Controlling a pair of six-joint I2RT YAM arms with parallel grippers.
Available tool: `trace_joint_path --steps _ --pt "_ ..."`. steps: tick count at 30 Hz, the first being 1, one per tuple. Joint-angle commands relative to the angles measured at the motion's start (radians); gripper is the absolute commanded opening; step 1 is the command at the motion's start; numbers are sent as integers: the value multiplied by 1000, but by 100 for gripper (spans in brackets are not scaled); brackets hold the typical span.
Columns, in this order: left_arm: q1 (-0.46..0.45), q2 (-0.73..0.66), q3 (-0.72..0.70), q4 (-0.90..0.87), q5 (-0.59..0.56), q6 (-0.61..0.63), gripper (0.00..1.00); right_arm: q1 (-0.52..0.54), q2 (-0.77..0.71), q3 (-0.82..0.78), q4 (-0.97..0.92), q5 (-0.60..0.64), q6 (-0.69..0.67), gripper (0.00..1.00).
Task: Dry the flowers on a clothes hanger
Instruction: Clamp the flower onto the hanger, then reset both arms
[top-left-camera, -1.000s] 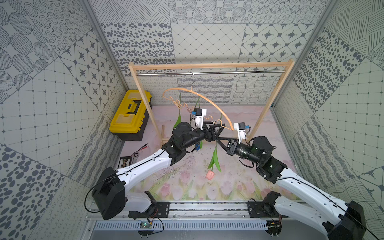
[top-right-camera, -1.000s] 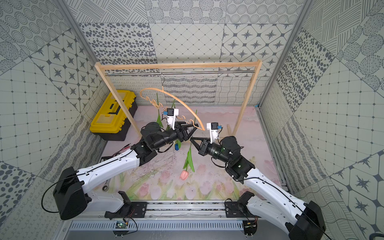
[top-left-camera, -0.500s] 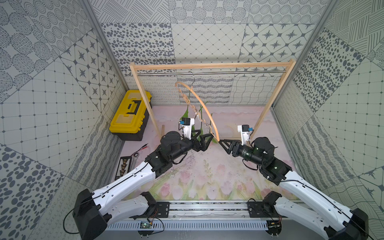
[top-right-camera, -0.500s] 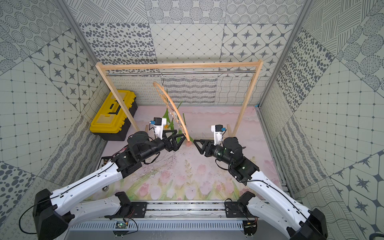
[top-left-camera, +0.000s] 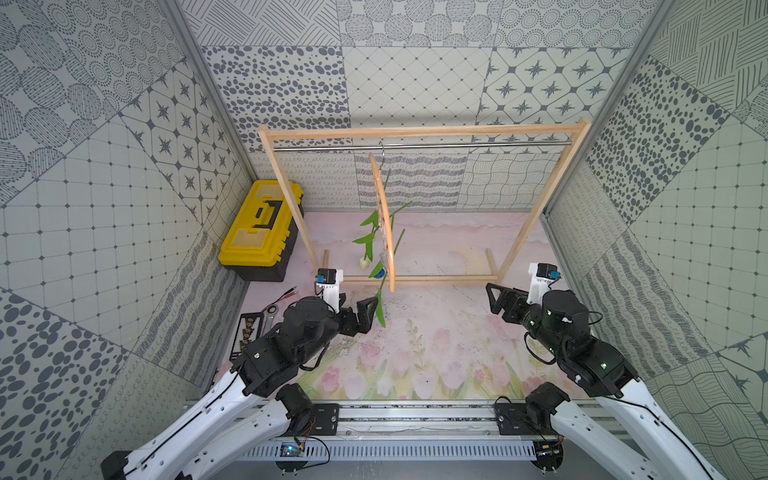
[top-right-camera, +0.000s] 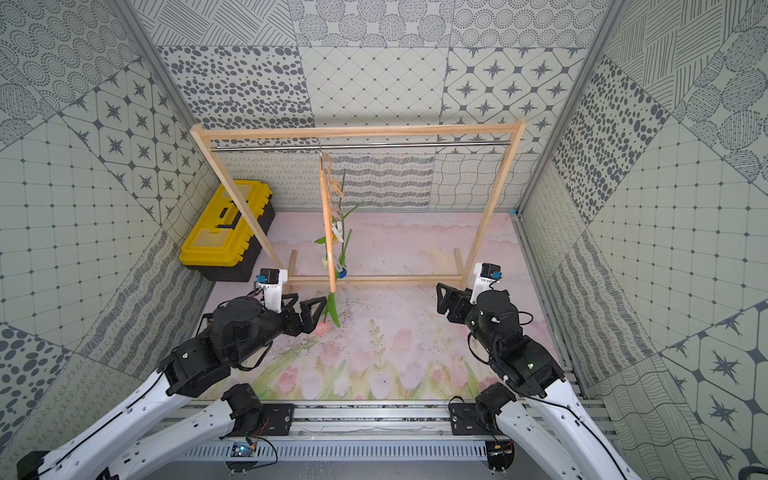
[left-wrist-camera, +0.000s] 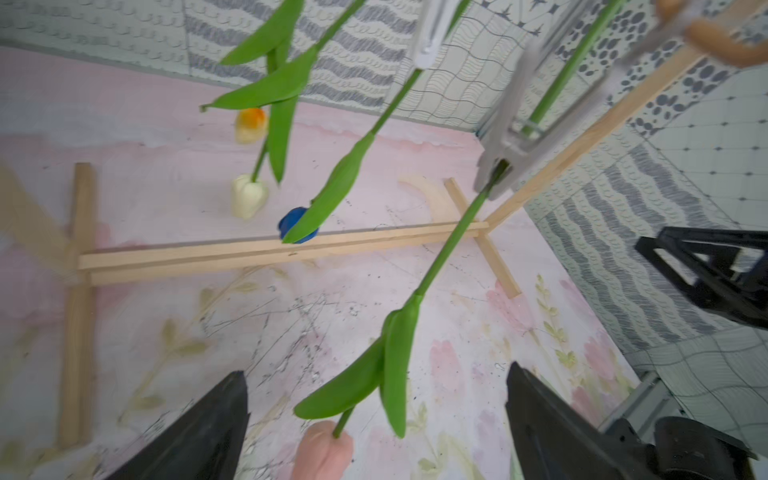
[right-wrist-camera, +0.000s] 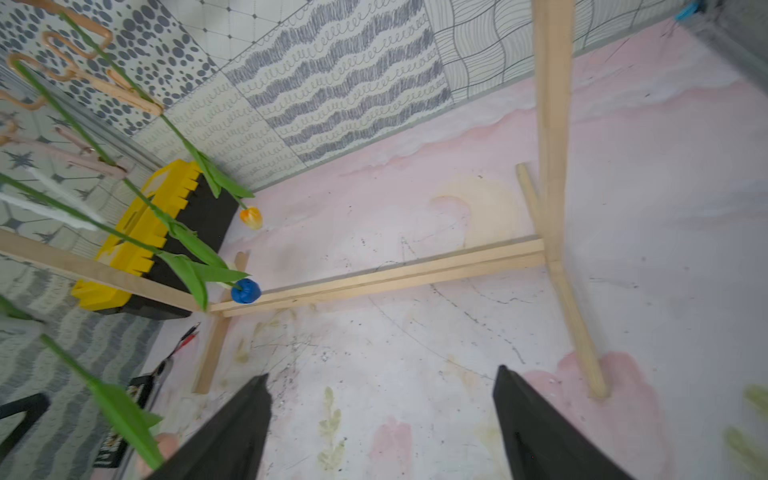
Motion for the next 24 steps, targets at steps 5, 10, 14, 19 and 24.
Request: trace_joint_path --steps 5,10,14,19,24 --pt "16 12 -22 -221 -666 27 100 -6 -193 -283 279 267 -115 100" --pt "141 181 -63 160 -656 325 99 -102 57 -226 298 354 -228 100" --pt "396 236 -130 431 -494 372 100 -225 143 -260 473 405 -241 100" --pt "698 348 -151 471 -228 252 99 -392 215 -340 650 491 -272 100" --pt "792 436 -265 621 -89 324 100 -459 416 -450 950 492 -326 100"
